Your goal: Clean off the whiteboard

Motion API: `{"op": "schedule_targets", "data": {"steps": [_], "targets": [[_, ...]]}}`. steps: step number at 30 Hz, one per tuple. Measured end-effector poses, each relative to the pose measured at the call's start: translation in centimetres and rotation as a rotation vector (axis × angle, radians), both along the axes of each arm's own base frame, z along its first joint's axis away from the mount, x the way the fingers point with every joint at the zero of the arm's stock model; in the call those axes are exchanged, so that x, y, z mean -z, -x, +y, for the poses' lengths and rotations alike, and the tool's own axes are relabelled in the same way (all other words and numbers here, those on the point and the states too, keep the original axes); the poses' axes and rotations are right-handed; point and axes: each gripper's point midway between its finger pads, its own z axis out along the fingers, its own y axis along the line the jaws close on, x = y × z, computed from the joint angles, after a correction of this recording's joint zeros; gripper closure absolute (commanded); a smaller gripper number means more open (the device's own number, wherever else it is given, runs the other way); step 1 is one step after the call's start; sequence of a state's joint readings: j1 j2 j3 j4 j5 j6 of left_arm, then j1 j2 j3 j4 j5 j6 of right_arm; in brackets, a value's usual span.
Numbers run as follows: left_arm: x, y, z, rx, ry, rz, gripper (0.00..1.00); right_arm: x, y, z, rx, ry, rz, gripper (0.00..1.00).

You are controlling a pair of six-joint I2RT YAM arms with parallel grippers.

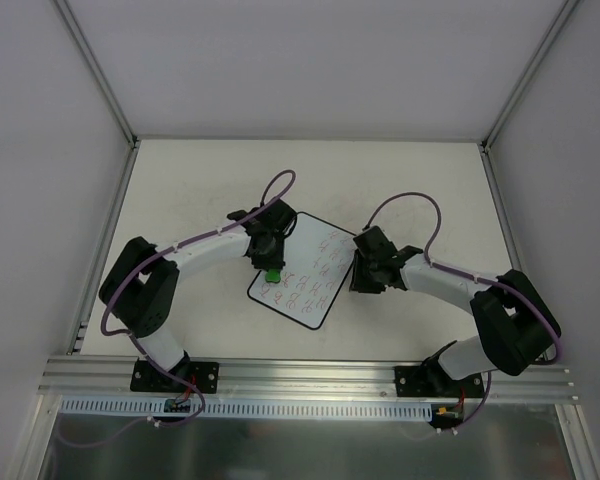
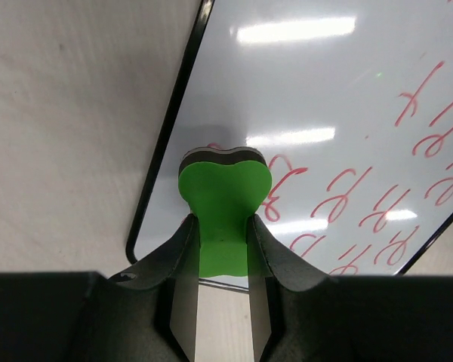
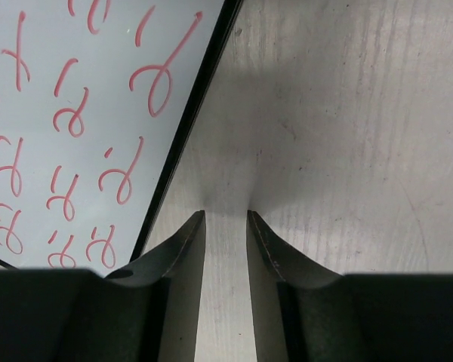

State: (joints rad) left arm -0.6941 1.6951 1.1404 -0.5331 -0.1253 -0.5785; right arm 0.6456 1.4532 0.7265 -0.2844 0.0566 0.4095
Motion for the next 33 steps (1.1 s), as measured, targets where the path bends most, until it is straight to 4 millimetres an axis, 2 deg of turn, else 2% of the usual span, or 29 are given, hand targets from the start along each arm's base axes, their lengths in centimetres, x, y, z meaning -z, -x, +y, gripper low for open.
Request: {"op": "schedule_targets", "data": {"steps": [7, 16, 19, 23, 25, 33], "targets": [[1.1, 1.6, 2.0, 0.047, -0.058, 0.019, 1.00, -0.2, -0.2, 0.4, 0.015, -0.020, -0.011, 0.68], [2.2, 1.3, 2.8, 0.082, -0.096, 0.039, 1.00, -0.5, -0.9, 0.6, 0.037, -0.022, -0.039, 0.68], [2.3, 0.9, 3.1, 0.078, -0.097, 0.037, 1.00, -1.3, -2.0, 0.7, 0.055, -0.025, -0.069, 0.68], [2.3, 0.6, 3.3, 0.069, -0.094, 0.034, 1.00, -3.1, -4.4, 1.1, 0.079, -0.044, -0.124, 0.68], [2.4, 0.4, 3.2, 0.067, -0.090, 0.032, 1.00, -3.4, -5.5, 1.4, 0.090, -0.049, -0.138, 0.68], [2.5, 0.2, 2.9, 0.070, -0.081, 0.027, 1.00, -0.1, -5.6, 0.6, 0.113, 0.015, -0.058, 0.70]]}}
